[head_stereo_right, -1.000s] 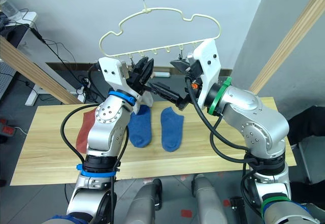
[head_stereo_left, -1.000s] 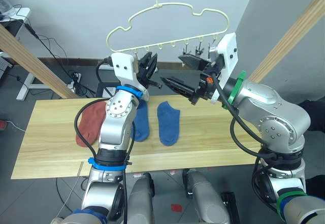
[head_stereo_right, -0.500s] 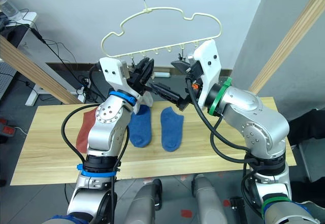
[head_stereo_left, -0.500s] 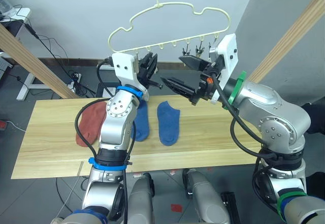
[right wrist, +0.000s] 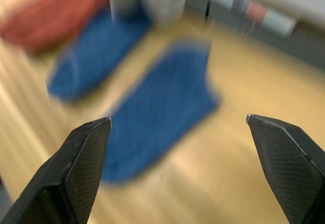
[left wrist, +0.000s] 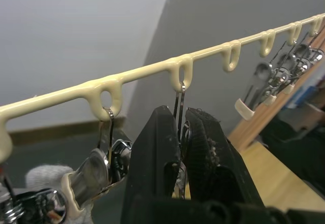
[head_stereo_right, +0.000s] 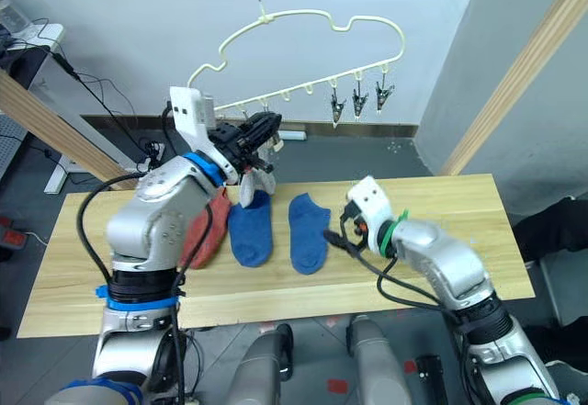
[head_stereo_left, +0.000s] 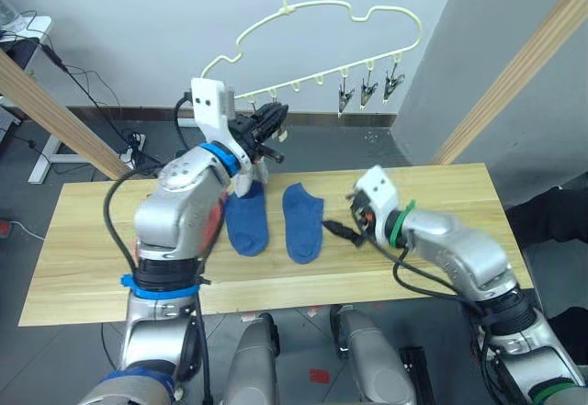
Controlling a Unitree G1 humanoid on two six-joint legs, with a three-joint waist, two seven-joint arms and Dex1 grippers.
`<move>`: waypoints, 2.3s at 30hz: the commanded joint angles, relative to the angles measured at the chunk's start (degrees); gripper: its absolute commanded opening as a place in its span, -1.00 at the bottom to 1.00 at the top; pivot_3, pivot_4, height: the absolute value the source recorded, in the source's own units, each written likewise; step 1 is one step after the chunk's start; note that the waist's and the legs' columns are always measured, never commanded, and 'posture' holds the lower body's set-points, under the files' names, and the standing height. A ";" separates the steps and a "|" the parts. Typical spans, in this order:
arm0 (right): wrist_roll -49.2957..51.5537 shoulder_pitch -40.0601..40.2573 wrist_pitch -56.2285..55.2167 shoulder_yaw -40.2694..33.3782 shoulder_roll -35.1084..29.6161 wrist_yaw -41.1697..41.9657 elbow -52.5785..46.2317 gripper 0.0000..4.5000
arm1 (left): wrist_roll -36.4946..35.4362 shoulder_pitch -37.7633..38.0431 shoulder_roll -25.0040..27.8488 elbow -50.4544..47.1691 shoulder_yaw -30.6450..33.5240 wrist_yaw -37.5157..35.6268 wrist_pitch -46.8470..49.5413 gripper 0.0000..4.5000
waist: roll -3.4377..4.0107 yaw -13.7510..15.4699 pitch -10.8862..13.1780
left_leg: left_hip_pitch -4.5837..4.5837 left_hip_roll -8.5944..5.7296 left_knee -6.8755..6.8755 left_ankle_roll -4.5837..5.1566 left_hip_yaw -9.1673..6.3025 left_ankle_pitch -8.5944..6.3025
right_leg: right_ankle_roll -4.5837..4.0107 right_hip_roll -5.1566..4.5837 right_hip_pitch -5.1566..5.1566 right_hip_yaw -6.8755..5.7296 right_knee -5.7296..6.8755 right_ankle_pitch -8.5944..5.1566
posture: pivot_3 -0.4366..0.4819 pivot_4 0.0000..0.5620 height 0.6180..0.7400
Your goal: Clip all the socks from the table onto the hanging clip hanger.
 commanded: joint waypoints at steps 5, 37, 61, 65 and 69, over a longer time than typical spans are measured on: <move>-8.76 -7.01 -12.75 2.77 11.30 -0.16 21.14 1.00 | -11.58 -9.22 8.70 8.12 6.70 -4.17 23.24 -0.93 | -0.02 -0.30 -0.01 | 0.07 0.11 -0.11 -0.01 -0.06 0.01 | 0.01 0.12 -0.01 -0.04 0.00 0.00 | -0.30 0.21 1.00; -23.92 -4.17 -28.74 4.49 13.20 10.78 23.47 -0.98 | -16.02 -9.33 6.09 8.83 9.57 1.21 30.54 -0.93 | -0.09 0.50 -0.06 | 0.07 -0.05 -0.06 -0.08 -0.05 -0.01 | 0.00 -0.17 0.04 -0.07 0.06 0.01 | -0.24 0.24 1.00; -10.21 -4.19 -10.56 -3.91 11.51 11.93 -7.81 -0.98 | -20.13 -19.56 0.21 24.21 25.87 10.36 44.82 -0.93 | -0.09 0.52 -0.05 | 0.07 -0.06 -0.06 -0.21 -0.08 0.06 | 0.00 -0.17 0.02 -0.11 0.08 0.01 | -0.30 0.25 1.00; -10.23 -4.85 -10.54 -3.86 11.27 11.63 -7.34 -0.98 | -20.16 -19.54 0.21 24.31 25.79 10.15 44.66 -0.93 | -0.09 0.53 -0.05 | 0.07 -0.06 -0.05 -0.21 -0.08 0.06 | 0.00 -0.19 0.02 -0.11 0.08 0.01 | -0.30 0.24 1.00; -9.97 -5.85 -10.53 -3.92 11.05 11.38 -6.50 -0.98 | -20.00 -19.15 0.59 24.06 24.78 9.42 44.24 -0.93 | -0.09 0.53 -0.05 | 0.07 -0.06 -0.06 -0.21 -0.08 0.06 | 0.00 -0.19 0.02 -0.11 0.07 0.01 | -0.30 0.24 1.00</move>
